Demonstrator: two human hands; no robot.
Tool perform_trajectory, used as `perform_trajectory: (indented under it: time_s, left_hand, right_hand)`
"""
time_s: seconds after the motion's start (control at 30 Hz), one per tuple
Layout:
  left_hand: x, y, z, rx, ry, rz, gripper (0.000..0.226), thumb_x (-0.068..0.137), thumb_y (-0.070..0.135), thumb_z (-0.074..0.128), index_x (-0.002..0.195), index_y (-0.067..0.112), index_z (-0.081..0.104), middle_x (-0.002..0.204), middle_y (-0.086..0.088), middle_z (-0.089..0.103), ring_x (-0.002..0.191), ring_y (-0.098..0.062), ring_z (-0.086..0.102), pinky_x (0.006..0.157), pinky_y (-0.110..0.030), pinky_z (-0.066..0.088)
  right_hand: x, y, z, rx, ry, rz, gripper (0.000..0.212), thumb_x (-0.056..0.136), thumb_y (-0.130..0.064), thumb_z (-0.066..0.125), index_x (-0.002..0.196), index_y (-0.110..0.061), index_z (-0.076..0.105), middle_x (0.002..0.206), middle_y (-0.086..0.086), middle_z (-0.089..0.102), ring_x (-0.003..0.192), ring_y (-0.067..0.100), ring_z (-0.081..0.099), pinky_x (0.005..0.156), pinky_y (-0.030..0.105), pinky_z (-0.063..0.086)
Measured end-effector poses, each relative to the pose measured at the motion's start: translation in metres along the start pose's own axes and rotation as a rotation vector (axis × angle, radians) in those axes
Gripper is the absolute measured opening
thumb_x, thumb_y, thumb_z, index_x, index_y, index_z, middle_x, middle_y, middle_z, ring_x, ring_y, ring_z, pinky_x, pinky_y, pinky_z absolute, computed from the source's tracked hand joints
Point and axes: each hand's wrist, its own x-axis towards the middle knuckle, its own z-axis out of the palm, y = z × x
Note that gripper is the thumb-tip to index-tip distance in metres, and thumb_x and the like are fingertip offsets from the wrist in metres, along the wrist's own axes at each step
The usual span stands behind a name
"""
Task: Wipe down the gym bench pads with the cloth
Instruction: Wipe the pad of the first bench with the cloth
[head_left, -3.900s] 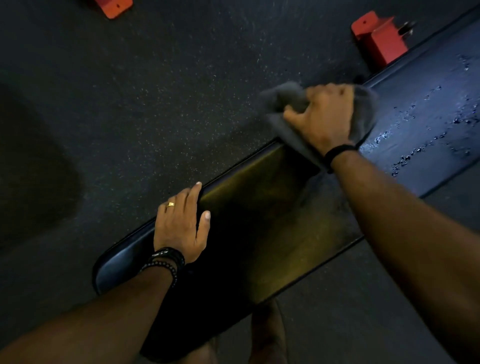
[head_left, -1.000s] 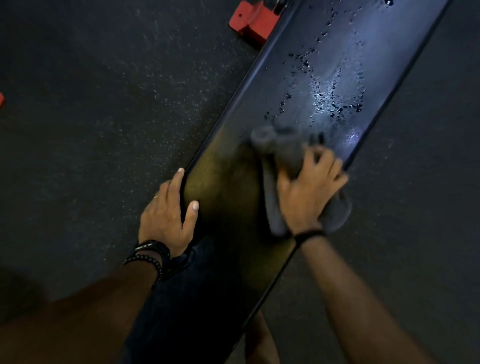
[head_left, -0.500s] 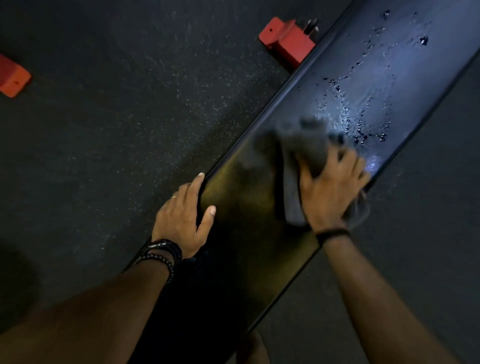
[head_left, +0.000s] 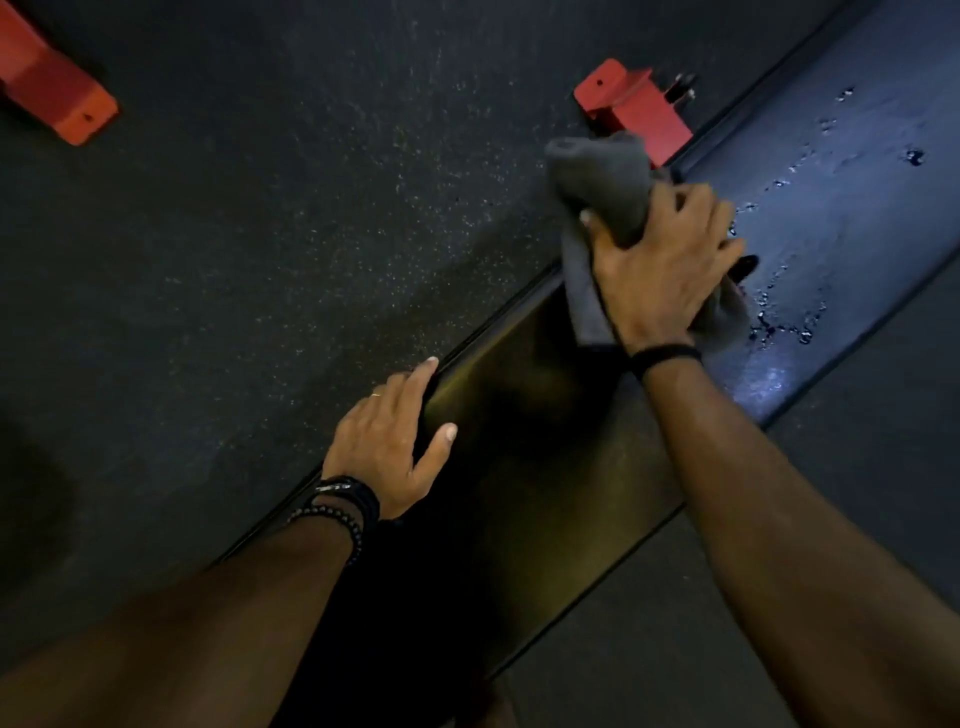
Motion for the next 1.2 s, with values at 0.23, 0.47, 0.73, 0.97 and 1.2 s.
perform_trajectory:
  time_s: [0.23, 0.47, 0.73, 0.97, 1.2]
  left_hand:
    - [-0.003, -0.004, 0.003, 0.030, 0.027, -0.008, 0.065, 0.093, 0.055, 0.032, 0.136, 0.008, 0.041, 0.113, -0.015, 0.062, 0.094, -0.032, 0.064, 0.079, -0.042, 0.052]
    - [-0.002, -0.008, 0.005, 0.019, 0.004, -0.036, 0.074, 0.092, 0.061, 0.027, 0.146, 0.012, 0.033, 0.116, -0.004, 0.056, 0.098, -0.021, 0.057, 0.083, -0.036, 0.047]
    - [0.000, -0.007, 0.003, 0.012, 0.021, -0.050, 0.073, 0.091, 0.062, 0.028, 0.142, 0.010, 0.038, 0.113, -0.005, 0.057, 0.097, -0.022, 0.058, 0.083, -0.037, 0.047]
    - [-0.004, -0.005, 0.005, 0.000, 0.019, -0.055, 0.073, 0.091, 0.062, 0.029, 0.139, 0.008, 0.041, 0.110, -0.006, 0.058, 0.094, -0.023, 0.059, 0.082, -0.037, 0.048]
    - [0.000, -0.004, 0.002, 0.002, 0.031, -0.057, 0.075, 0.090, 0.062, 0.029, 0.141, 0.009, 0.040, 0.111, -0.007, 0.059, 0.094, -0.023, 0.058, 0.081, -0.036, 0.047]
  right_hand:
    - [-0.087, -0.042, -0.007, 0.288, -0.311, -0.761, 0.039, 0.076, -0.039, 0.068, 0.107, -0.016, 0.066, 0.106, 0.008, 0.064, 0.103, 0.027, 0.056, 0.100, 0.046, 0.033]
    - [0.017, -0.046, 0.012, -0.105, -0.215, -0.429, 0.046, 0.086, -0.057, 0.055, 0.094, -0.013, 0.067, 0.094, 0.013, 0.067, 0.094, 0.030, 0.058, 0.089, 0.043, 0.037]
    - [-0.001, -0.034, 0.004, 0.100, -0.292, -0.773, 0.043, 0.080, -0.058, 0.060, 0.092, -0.018, 0.065, 0.088, 0.007, 0.066, 0.086, 0.026, 0.058, 0.084, 0.042, 0.037]
    - [-0.030, -0.037, -0.002, 0.084, -0.210, -0.596, 0.043, 0.073, -0.054, 0.062, 0.095, -0.017, 0.064, 0.093, 0.009, 0.064, 0.095, 0.029, 0.057, 0.094, 0.054, 0.034]
    - [0.023, 0.017, -0.003, 0.071, -0.040, -0.621, 0.049, 0.074, -0.049, 0.065, 0.101, -0.008, 0.063, 0.099, 0.019, 0.063, 0.092, 0.037, 0.058, 0.080, 0.048, 0.041]
